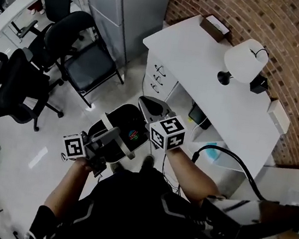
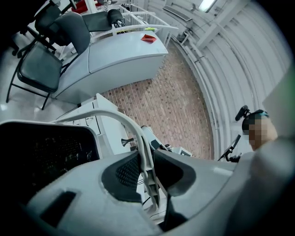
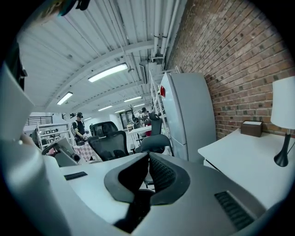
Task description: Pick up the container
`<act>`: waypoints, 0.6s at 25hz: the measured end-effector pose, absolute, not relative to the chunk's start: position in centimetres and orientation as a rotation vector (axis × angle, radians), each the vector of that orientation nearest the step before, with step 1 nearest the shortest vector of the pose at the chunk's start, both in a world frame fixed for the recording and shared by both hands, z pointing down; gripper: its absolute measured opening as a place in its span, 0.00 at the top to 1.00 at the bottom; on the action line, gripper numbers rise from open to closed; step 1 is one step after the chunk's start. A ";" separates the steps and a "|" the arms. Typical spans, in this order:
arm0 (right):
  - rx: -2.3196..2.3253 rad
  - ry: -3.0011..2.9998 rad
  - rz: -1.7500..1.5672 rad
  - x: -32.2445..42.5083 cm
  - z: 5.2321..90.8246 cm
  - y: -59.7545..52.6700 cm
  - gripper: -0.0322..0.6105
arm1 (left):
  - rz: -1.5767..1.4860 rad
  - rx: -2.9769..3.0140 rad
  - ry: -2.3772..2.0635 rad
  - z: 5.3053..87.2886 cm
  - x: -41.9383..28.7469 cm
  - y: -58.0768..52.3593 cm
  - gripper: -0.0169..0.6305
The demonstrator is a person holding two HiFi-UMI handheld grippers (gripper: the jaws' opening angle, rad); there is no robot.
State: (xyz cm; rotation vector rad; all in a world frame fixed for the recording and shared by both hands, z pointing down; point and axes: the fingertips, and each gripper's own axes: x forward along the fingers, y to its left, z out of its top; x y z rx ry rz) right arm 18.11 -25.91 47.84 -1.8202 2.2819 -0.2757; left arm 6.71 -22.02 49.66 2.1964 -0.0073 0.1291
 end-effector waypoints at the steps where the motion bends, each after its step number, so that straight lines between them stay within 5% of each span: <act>1: -1.822 2.277 -0.259 18.2 47.4 -25.7 0.93 | 0.124 2.193 -0.004 49.4 6.8 -22.2 0.85; 15: -1.888 2.198 -0.171 19.5 44.4 -22.4 0.94 | 0.096 2.201 0.021 46.9 7.1 -21.2 0.85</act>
